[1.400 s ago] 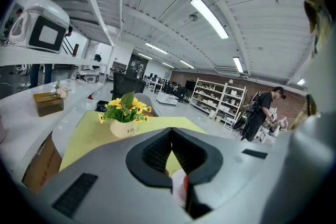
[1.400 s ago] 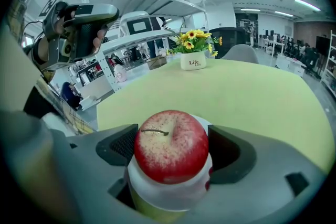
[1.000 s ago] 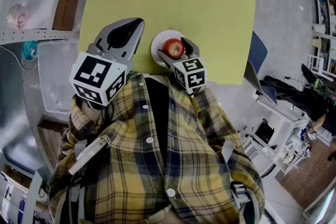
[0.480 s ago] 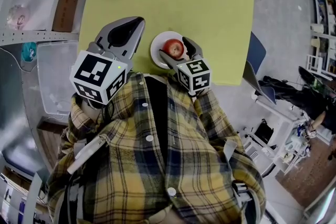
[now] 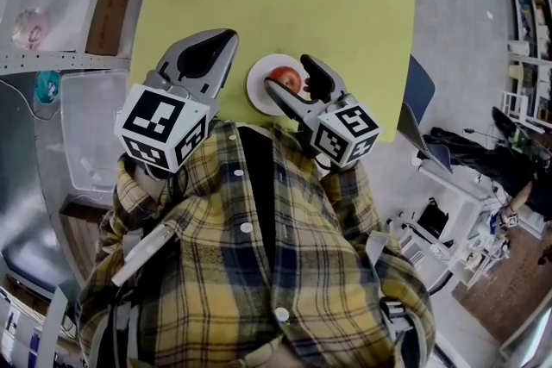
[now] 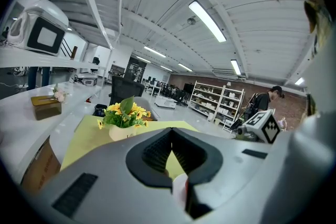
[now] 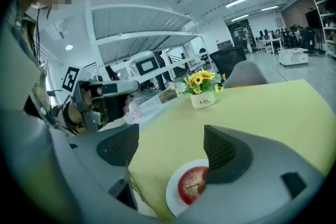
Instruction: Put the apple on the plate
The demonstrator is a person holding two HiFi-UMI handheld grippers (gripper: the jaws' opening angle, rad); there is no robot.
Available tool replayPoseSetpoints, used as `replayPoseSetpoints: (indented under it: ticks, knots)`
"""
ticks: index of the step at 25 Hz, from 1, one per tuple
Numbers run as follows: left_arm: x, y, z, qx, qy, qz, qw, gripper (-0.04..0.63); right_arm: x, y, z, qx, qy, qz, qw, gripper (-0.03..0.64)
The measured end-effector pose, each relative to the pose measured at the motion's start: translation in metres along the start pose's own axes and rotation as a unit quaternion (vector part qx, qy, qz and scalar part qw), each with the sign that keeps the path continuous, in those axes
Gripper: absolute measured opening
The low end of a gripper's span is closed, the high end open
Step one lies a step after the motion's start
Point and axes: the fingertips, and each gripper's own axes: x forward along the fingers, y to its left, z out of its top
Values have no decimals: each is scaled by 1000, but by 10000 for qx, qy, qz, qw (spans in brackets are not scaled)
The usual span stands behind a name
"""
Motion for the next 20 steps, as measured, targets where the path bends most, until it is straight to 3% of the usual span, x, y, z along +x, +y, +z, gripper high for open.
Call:
replayPoseSetpoints:
  ticks: [3,6,13,16,20]
  knots:
    - [-1,-1,2,10,-37,-26,10000,8,-6,14,23,-53,-294,142,9995,376]
    - [-3,-9,10,-24,-166,-164,9997,8,-13,30,46,-206,-530,228,9981,261]
    - [-11,-35,38,2,-487,-541,9973,8,-34,59,99,-600,-1211,241,9905,134]
    - [-10,-41,38,27,-483,-646,9967,8,-43,58,112,-495,-1537,109,9868,29]
    - [-6,-43,34,54,-423,-700,9966,8,-45,49,111,-250,-1663,38,9857,-2]
